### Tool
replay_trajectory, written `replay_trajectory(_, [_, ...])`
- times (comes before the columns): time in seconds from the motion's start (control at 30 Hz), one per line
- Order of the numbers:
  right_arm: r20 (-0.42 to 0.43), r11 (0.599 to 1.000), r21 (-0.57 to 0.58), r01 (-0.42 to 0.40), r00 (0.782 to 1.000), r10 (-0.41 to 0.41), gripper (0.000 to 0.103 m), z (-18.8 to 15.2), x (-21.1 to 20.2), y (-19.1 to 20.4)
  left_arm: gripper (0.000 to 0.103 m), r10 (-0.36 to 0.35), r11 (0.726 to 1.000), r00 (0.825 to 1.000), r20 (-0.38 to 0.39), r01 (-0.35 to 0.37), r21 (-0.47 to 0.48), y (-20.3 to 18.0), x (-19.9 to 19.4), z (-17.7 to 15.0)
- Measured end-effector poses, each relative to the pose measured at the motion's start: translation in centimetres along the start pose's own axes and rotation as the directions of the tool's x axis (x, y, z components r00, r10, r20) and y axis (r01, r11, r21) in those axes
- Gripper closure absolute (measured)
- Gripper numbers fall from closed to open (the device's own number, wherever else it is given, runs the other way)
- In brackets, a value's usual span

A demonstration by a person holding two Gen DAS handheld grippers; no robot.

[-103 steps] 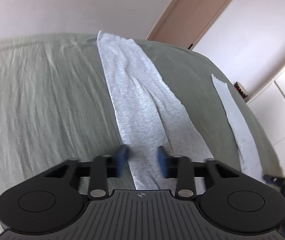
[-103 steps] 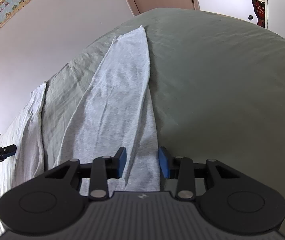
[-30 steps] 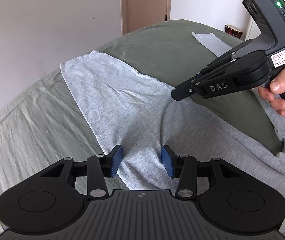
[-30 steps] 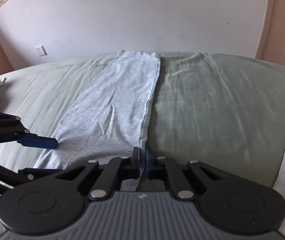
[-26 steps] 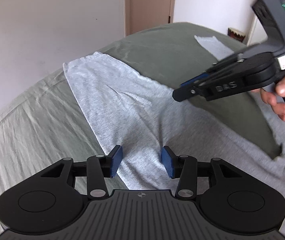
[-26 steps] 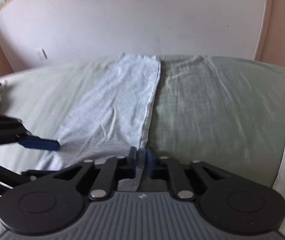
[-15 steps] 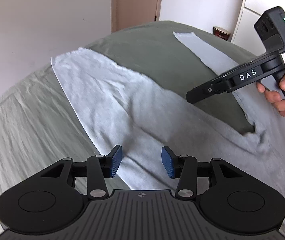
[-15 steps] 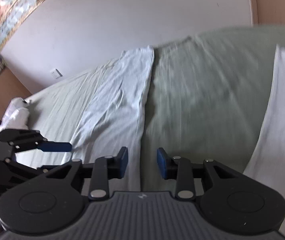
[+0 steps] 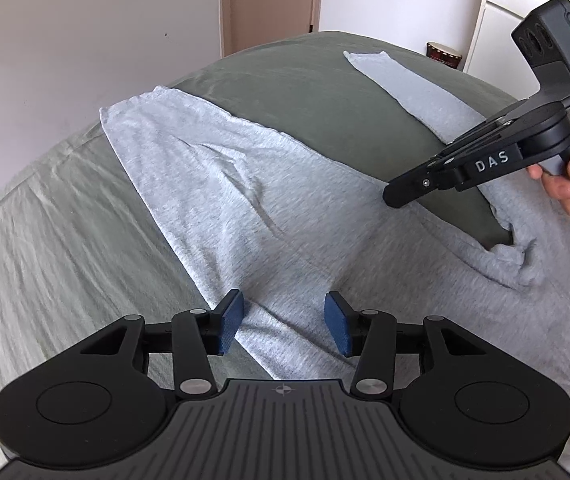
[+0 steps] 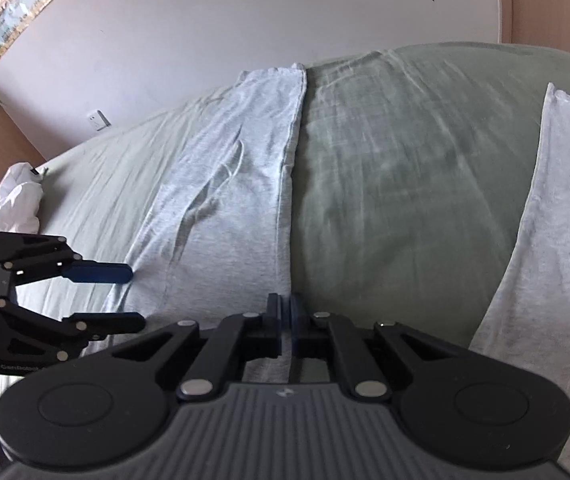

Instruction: Fold clothes

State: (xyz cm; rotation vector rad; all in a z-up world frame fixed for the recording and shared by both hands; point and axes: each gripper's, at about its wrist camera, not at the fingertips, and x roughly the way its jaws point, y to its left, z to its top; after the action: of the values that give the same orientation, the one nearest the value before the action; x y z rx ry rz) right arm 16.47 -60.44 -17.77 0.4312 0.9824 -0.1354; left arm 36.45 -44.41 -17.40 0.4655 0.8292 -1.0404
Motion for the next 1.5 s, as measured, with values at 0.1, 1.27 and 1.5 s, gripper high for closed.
replay_trajectory(0.1, [0.002,0.999,0.034,0.000,1.000,0.000,0.098,0.1,0.0,-0.2,0.058,0.006,1.000,1.000,-0.001,-0.006,-0.009,0.0,-0.1,0.1])
replay_trajectory(1.27, [-0.079,0.995,0.079,0.061,0.995,-0.054,0.095,-6.9,-5.1,-0.2,0.057,-0.013,0.999,1.000,-0.012,0.013,0.034,-5.9,-3.5,-5.1])
replay_trajectory(1.5, [-0.018,0.990,0.117,0.077,0.997,-0.076,0.076,-6.9,-7.3,0.4,0.057,0.000,1.000,1.000,-0.014,0.001,0.006,-6.2,-4.1,-4.7])
